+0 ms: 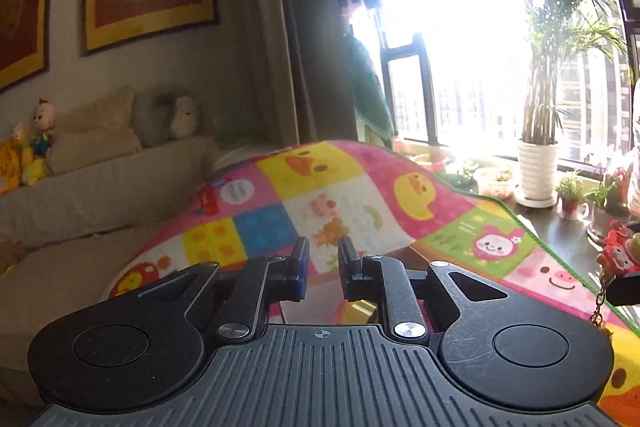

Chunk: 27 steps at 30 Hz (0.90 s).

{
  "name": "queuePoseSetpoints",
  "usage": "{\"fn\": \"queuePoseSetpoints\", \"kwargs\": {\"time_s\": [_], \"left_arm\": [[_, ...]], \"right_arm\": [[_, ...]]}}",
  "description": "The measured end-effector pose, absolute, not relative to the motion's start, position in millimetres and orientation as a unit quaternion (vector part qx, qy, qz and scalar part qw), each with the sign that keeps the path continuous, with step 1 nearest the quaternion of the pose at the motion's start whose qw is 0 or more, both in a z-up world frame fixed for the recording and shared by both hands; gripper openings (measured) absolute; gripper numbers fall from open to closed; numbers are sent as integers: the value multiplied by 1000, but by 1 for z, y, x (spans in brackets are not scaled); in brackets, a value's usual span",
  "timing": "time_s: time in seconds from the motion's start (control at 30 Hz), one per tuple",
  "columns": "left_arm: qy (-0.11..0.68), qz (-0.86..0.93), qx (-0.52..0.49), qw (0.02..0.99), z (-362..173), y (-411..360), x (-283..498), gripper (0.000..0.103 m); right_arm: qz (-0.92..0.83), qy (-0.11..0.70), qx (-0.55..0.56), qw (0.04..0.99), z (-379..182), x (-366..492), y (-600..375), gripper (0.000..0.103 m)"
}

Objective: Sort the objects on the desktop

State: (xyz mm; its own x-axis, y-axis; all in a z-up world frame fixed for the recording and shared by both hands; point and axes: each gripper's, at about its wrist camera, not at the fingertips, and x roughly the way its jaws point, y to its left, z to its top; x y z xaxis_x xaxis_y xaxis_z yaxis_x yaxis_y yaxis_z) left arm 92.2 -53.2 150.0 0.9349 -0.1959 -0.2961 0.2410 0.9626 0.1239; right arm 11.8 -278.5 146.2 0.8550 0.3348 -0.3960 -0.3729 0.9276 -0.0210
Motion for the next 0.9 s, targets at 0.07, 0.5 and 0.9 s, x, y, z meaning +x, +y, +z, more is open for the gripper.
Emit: {"fn": "queuePoseSetpoints", "kwargs": {"time_s": [0.07,0.5,0.9], "left_arm": [[157,-126,56,978,145,-42,89,21],[272,-193,138,933,25,-30,31,78],[309,-257,87,911,0,-33,78,95]], "right_arm": [[180,205,-45,961,142,16,-281,56],[199,300,-46,932,76,29,-265,56],[200,339,-44,918,49,31,-262,56]]}}
